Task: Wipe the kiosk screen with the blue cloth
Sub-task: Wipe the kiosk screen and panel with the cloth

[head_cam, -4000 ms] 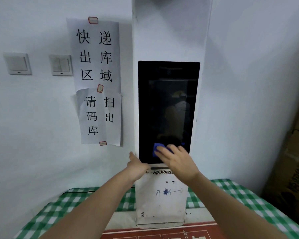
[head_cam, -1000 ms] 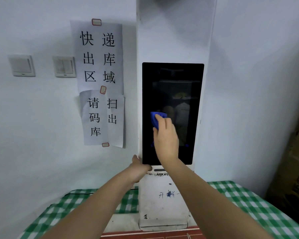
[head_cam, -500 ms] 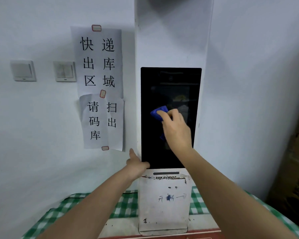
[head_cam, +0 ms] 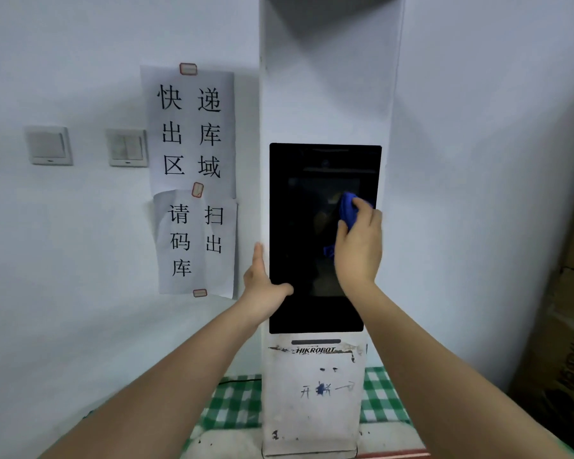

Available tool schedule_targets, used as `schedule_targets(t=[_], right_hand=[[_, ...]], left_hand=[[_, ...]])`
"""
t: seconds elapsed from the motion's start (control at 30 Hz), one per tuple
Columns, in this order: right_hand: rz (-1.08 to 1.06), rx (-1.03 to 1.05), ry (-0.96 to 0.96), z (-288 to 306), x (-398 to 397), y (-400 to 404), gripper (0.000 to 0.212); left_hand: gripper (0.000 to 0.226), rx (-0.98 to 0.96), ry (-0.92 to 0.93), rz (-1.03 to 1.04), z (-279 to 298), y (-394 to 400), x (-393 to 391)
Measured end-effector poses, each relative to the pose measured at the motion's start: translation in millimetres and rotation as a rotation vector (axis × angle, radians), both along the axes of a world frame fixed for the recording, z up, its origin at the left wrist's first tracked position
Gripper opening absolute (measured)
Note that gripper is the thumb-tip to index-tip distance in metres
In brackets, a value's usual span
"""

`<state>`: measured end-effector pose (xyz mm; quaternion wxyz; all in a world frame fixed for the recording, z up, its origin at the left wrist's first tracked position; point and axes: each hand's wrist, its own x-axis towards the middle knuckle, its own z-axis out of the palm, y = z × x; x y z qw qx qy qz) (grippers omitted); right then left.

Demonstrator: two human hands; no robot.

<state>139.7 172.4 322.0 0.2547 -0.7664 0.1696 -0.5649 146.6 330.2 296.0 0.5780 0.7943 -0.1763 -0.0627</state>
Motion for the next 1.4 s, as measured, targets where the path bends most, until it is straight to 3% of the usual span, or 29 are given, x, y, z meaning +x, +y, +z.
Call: schedule_targets(t=[0.13, 0.3, 0.4, 0.47, 0.6, 0.73, 1.03, 1.23, 1.4], right_hand=[[0.071, -0.187, 0.074, 6, 13, 34, 0.043], [0.172, -0.62, 0.295, 11, 23, 59, 0.056], [0.136, -0.884, 0.354, 22, 27, 57, 0.065], [0.082, -0.949, 0.345, 29, 24, 52, 0.063], [-0.011, -0.819, 0.27, 38, 18, 32, 0.068], [-0.051, -0.626, 0.177, 44, 11, 8, 0.05], [-0.074, 0.13, -0.101, 69, 0, -38, 0.034], [-0.076, 0.157, -0.163, 81, 12, -17, 0.039], [-0.038, -0.085, -0.103, 86, 23, 11, 0.041]], left_hand=[[0.096, -0.013, -0.022, -0.049, 11, 5, 7], [0.093, 0.018, -0.017, -0.036, 20, 6, 7], [0.091, 0.044, -0.007, -0.009, 23, 5, 7], [0.091, 0.049, -0.001, 0.005, 25, 4, 7], [0.092, 0.053, 0.021, 0.006, 28, 3, 5], [0.09, 0.06, 0.016, 0.005, 31, 2, 1], [0.087, 0.06, 0.011, -0.01, 39, 1, -4], [0.088, 0.063, 0.024, -0.015, 41, 5, -4], [0.088, 0.053, 0.021, -0.021, 41, 9, 0]])
